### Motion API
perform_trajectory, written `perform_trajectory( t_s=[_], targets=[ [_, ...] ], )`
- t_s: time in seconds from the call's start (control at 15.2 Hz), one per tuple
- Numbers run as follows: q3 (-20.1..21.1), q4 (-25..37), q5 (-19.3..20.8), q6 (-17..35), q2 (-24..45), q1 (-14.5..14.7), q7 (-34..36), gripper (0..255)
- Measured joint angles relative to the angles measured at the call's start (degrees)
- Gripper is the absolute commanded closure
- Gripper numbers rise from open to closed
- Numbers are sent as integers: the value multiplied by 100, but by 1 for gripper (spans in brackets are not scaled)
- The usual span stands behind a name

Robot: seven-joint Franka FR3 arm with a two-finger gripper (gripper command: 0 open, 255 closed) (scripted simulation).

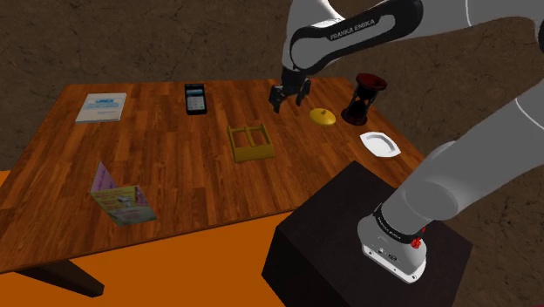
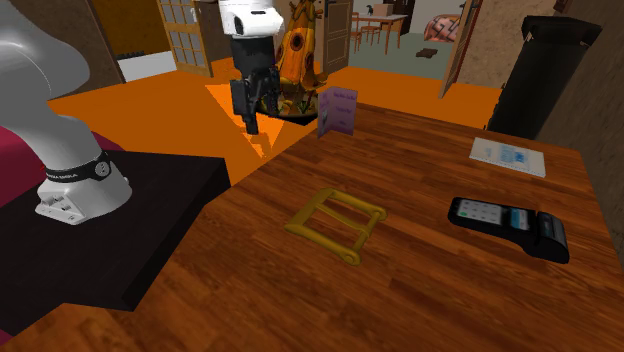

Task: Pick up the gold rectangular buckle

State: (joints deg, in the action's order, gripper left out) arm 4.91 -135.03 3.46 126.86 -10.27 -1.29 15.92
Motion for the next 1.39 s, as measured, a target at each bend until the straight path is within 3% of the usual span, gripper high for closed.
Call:
perform_trajectory(
  t_s=[0.66,1.39],
  targets=[
    [-23,1104,-82,1094,2280,-38,664,0],
    [-84,3047,-352,1505,4687,0,1182,0]
  ],
)
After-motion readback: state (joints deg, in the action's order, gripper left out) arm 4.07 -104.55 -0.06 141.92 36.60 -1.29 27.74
